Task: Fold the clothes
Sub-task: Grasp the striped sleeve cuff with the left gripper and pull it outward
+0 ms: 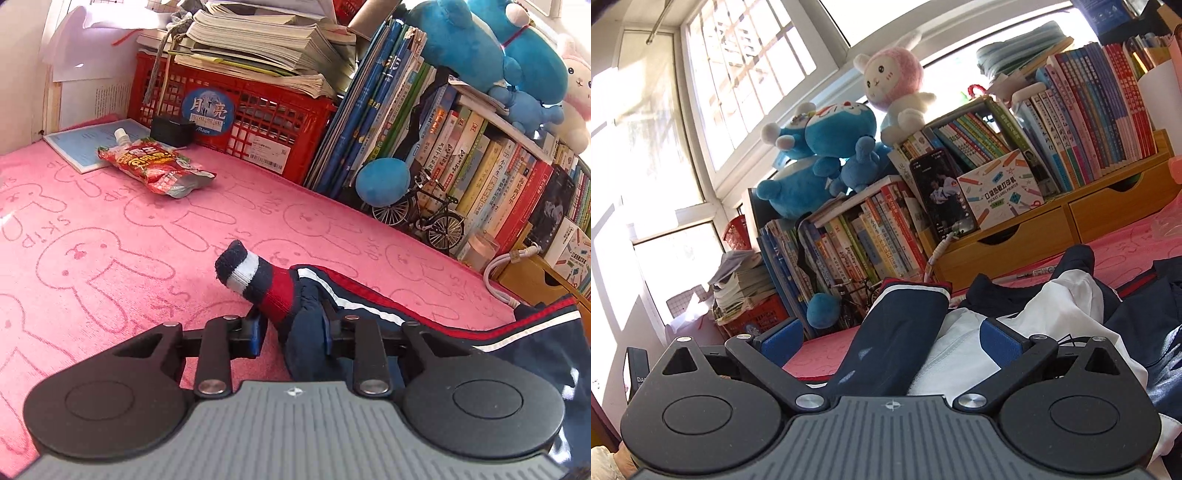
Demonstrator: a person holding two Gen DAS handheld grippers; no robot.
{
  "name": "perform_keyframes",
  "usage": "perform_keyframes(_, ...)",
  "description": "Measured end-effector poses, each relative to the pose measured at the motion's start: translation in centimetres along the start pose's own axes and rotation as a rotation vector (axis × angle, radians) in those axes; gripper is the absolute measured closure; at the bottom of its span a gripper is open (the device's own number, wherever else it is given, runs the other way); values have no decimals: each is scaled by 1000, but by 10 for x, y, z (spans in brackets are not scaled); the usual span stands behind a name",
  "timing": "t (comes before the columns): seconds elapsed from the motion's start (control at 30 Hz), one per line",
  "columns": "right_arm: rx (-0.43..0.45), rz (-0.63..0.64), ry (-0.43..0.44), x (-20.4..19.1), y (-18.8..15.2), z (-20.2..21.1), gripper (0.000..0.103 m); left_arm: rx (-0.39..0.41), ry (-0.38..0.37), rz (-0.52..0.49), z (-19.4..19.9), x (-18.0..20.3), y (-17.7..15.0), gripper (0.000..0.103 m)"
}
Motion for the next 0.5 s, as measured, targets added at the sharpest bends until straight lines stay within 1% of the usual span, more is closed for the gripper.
perform_keyframes(0.07, -6, 2, -7, 0, 0, -1, 0, 35, 35, -5, 7, -8, 15, 78)
perform_keyframes(0.1, -23, 10, -19, -2, 1, -3, 0, 49, 62, -29, 9, -11, 25, 79)
perform_keyframes(0.13, -59, 21, -39, -4, 3, -7, 0, 73, 93, -64, 12, -13, 39, 79)
perform_keyframes(0.17, -99, 38, -62, -7, 6, -12, 0, 124, 140, -109, 18, -14, 59, 79)
perform_keyframes(0.23, -190, 123, -125, -23, 10, -27, 0, 225, 232, -194, 30, -18, 99, 80)
perform_keyframes(0.3, -275, 213, -178, -41, 13, -44, 0, 308, 312, -236, 38, -25, 138, 80)
perform_keyframes(0.33, -322, 252, -179, -52, 12, -57, 0, 345, 352, -258, 41, -29, 157, 80)
perform_keyframes(0.43, -425, 358, -164, -84, 7, -96, 0, 388, 463, -316, 32, -46, 194, 80)
perform_keyframes(0.5, -467, 423, -160, -105, 1, -124, 0, 376, 532, -348, 17, -57, 205, 79)
Point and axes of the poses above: each gripper's, at about its wrist camera, not at the fingertips, and z roughly against the way its jaws point, x to its right, y to its top, the point moved 4 cm from there along -z, roughly the way its jaws point, and after that the axes turned 10 degrees about -x, right-handed, at the moved point
